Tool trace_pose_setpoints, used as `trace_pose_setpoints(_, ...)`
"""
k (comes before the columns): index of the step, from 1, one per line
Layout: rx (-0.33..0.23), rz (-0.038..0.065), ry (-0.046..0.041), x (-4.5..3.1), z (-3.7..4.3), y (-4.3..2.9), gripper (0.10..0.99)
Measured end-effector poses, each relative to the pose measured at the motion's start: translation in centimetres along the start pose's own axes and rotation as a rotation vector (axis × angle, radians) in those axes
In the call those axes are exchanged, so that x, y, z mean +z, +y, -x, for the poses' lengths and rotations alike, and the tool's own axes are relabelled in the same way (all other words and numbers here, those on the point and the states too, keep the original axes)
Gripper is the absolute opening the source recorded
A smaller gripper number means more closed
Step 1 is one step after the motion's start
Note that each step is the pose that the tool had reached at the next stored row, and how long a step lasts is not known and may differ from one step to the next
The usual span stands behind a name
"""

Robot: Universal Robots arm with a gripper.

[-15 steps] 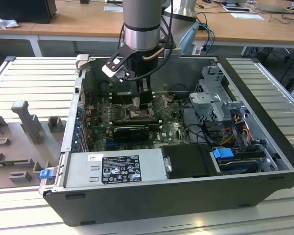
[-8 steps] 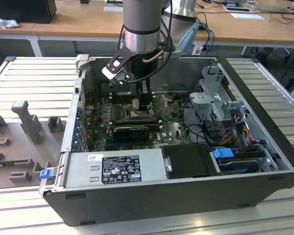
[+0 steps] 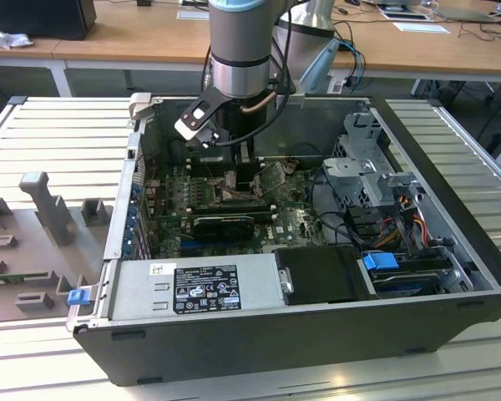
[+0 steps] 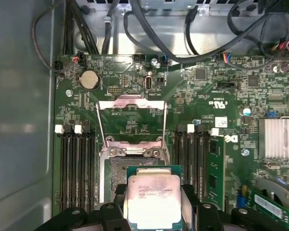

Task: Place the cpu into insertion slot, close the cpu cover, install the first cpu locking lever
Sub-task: 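Place the cpu into insertion slot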

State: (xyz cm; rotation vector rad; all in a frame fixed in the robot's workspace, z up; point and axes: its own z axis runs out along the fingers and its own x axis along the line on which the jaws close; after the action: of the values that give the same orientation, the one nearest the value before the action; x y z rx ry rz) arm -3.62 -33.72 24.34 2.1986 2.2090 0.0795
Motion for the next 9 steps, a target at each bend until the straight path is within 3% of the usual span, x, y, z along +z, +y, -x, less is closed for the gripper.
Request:
trace_pose_setpoints(5, -0.006, 0.004, 0.0003, 1.51, -0.22, -0.83, 0.529)
trace_pose_setpoints(9, 0.001, 0.004, -0.0002, 2.28, -0.62, -0.89, 0.529)
